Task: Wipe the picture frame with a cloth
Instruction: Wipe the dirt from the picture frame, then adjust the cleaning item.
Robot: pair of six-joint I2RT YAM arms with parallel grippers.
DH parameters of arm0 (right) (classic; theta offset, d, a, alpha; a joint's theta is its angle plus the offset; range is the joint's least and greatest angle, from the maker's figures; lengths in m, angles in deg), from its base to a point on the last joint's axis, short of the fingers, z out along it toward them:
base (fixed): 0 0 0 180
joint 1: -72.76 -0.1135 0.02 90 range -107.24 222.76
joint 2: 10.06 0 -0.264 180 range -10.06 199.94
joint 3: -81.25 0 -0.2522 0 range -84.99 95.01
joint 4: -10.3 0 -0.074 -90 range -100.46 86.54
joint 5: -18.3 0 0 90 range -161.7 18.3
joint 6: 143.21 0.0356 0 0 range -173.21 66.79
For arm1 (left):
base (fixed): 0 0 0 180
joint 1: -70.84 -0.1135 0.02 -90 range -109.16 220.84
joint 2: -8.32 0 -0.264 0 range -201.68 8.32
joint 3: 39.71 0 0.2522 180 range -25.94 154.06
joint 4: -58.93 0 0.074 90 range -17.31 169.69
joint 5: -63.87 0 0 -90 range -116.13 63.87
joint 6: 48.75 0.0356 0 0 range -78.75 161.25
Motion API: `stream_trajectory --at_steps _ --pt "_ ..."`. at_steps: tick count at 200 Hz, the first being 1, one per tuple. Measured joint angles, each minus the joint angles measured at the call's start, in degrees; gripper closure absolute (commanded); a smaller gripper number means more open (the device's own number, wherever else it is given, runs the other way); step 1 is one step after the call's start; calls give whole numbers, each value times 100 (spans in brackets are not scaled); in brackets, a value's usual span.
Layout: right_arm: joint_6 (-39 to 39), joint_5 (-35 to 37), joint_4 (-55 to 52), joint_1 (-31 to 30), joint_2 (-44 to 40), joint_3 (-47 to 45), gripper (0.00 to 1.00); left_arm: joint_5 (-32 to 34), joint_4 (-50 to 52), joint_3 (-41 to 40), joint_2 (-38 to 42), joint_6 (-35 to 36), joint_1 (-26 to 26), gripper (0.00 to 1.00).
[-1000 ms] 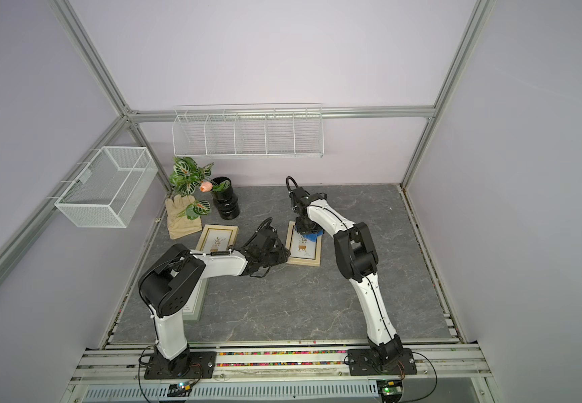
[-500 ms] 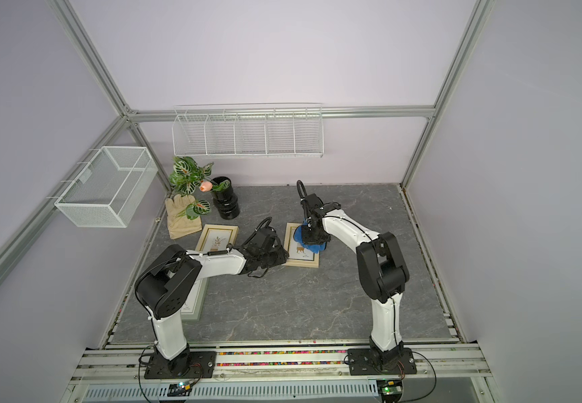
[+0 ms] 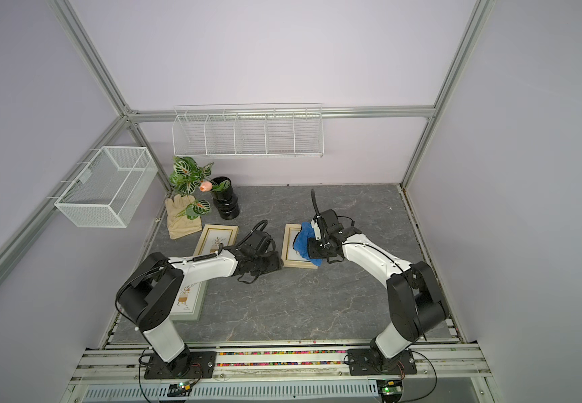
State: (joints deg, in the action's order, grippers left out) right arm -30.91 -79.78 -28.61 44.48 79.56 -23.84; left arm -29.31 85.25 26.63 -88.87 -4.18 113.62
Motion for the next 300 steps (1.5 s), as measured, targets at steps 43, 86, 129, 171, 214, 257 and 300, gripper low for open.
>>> stream_trajectory --at_steps 43,86,129,171,214,257,300 --pt "46 -367 774 -184 -597 -474 89 142 -863 -1462 1823 214 81 14" --pt "199 -581 1523 -555 -800 -702 88 68 -2015 -1818 2970 466 186 9" --pt "352 -745 2090 -859 -800 -752 88 -138 -2490 -1762 3012 446 186 9" --pt "385 -898 2581 -1058 -800 -850 87 -256 -2621 -1759 2914 229 186 11" --pt "323 -997 2977 -1290 -802 -1141 86 -452 -2826 -1759 2914 -61 101 27" --pt "212 -1034 3189 -1541 -802 -1296 86 -811 -3143 -1759 2846 -299 -162 36" --pt "140 -966 3296 -1641 -809 -1296 85 -1113 -3211 -1755 2643 -341 -166 38"
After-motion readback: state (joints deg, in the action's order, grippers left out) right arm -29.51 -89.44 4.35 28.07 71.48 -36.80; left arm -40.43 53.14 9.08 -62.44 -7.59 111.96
